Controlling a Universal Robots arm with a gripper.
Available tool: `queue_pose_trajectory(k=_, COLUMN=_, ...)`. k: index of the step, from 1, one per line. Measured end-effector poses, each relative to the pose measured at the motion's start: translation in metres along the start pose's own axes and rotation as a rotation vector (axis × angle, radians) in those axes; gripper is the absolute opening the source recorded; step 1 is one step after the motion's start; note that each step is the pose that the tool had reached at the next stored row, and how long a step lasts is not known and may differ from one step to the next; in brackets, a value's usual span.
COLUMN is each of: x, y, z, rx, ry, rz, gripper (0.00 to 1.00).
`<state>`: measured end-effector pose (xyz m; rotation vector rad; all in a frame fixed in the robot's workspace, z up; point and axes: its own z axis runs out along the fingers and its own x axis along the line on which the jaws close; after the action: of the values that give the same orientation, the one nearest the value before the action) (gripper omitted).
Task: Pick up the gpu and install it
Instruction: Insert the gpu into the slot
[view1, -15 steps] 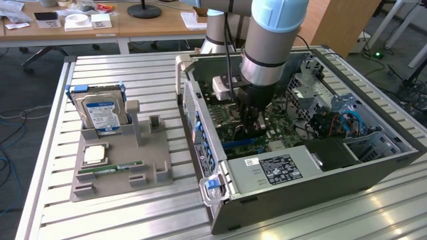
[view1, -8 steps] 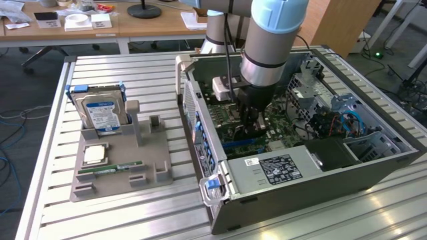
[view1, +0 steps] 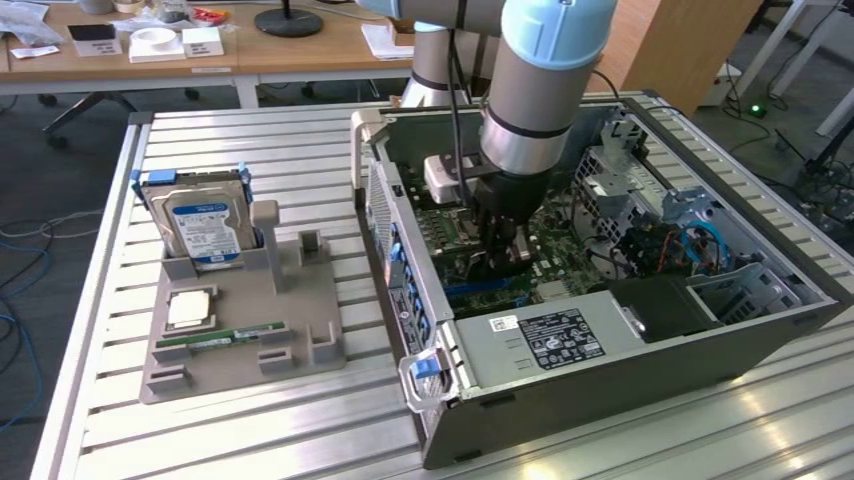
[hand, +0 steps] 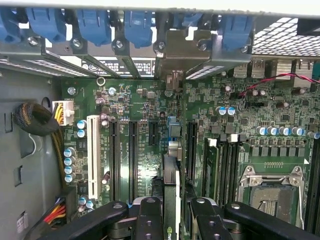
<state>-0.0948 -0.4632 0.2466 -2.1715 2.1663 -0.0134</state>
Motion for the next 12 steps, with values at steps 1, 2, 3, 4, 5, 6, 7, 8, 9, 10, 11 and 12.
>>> queue_pose_trajectory(k=1, x=0.0000, y=0.0000, z=0.0001, rx=-0.0001, ry=0.0001, rz=0.000, gripper=0.26)
queue_pose_trajectory(k=2, x=0.0001, y=0.0000, z=0.0001, rx=-0.0002, ry=0.0003, rz=0.000, gripper=0.26)
queue_pose_trajectory(k=3, x=0.0000, y=0.0000, z=0.0001, rx=-0.0001, ry=0.0002, rz=0.000, gripper=0.26)
queue_pose_trajectory(k=4, x=0.0000, y=0.0000, z=0.0002, rx=-0.0001, ry=0.0001, rz=0.000, gripper=0.26)
queue_pose_trajectory(k=5, x=0.0000, y=0.0001, z=0.0003, rx=0.0000, ry=-0.0001, rz=0.000, gripper=0.26)
queue_pose_trajectory(k=6, x=0.0000, y=0.0001, z=0.0003, rx=0.0000, ry=0.0000, rz=0.000, gripper=0.26)
queue_pose_trajectory(k=7, x=0.0000, y=0.0003, z=0.0003, rx=0.0001, ry=-0.0001, rz=0.000, gripper=0.26)
queue_pose_trajectory(k=8, x=0.0000, y=0.0005, z=0.0005, rx=0.0002, ry=-0.0002, rz=0.000, gripper=0.26)
queue_pose_trajectory(k=9, x=0.0000, y=0.0007, z=0.0010, rx=0.0002, ry=-0.0002, rz=0.000, gripper=0.26)
queue_pose_trajectory(k=10, x=0.0001, y=0.0008, z=0.0013, rx=0.0000, ry=0.0001, rz=0.000, gripper=0.26)
queue_pose_trajectory(k=11, x=0.0001, y=0.0009, z=0.0014, rx=-0.0001, ry=0.0002, rz=0.000, gripper=0.26)
queue_pose_trajectory(k=12, x=0.0001, y=0.0009, z=0.0014, rx=-0.0001, ry=0.0004, rz=0.000, gripper=0.26)
